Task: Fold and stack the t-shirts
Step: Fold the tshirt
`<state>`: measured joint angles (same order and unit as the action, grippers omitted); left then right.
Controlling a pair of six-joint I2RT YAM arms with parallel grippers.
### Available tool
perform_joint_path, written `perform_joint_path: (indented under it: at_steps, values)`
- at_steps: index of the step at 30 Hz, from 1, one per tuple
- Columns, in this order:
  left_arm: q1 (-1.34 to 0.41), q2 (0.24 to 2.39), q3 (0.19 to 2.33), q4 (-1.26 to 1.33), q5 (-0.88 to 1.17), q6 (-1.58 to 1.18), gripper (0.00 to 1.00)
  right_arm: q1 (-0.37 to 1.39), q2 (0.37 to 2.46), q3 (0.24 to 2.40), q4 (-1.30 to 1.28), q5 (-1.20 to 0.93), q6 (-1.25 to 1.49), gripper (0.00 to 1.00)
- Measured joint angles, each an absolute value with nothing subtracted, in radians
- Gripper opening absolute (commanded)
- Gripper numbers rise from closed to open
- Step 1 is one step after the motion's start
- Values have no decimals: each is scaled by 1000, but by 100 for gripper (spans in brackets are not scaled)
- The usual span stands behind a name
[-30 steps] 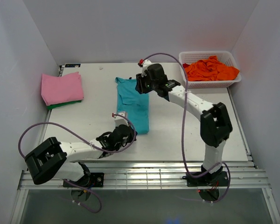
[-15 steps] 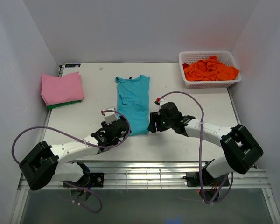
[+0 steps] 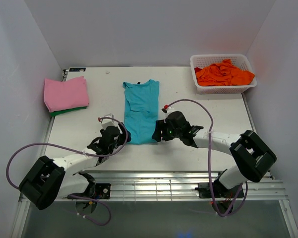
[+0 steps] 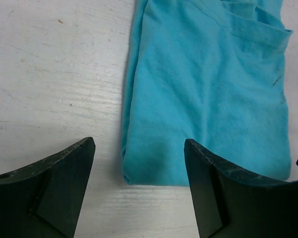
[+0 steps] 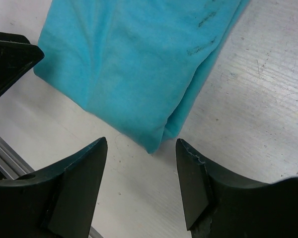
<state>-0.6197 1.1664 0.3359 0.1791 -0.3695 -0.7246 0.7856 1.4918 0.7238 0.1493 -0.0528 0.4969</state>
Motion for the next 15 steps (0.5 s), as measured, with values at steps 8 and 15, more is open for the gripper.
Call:
perform_joint_path:
  at_steps: [8,15]
  values:
    - [-593,1252,323,271,-282,-696,83,786,1519,705,168,-29,510,64]
    - [-586,1284,323,328,-247,-694,82,786,1573,705,199,-22,517,64]
